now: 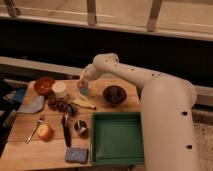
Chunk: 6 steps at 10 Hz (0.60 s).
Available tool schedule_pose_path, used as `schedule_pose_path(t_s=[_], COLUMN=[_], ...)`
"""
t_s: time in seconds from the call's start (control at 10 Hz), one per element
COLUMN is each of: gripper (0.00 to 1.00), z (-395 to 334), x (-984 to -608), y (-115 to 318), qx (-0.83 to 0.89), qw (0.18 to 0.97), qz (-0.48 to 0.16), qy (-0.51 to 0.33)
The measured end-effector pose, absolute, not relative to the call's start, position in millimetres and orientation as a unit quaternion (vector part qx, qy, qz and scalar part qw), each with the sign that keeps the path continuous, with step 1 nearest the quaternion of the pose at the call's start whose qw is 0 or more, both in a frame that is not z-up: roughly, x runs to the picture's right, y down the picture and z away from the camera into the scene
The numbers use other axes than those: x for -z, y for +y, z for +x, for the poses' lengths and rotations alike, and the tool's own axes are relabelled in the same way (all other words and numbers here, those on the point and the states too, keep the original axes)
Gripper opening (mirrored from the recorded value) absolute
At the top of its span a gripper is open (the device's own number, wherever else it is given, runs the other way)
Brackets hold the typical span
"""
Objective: Place pepper in plastic cup
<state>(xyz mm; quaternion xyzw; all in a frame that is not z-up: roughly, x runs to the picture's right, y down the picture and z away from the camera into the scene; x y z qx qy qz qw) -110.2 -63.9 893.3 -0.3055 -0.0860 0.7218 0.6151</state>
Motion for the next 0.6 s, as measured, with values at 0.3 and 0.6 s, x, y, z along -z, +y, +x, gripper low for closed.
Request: schedule_pose_path(t_s=[0.3,0.6], gripper=[0.11,0.18], z=[-104.9,-103.8], x=[-901.0,-906.1], y=[-51.1,-43.6], qx=[-0.728,-0.731], qw=[0.605,0.598], qz=[-0.318,-0.328], qy=[-0.053,-0.032])
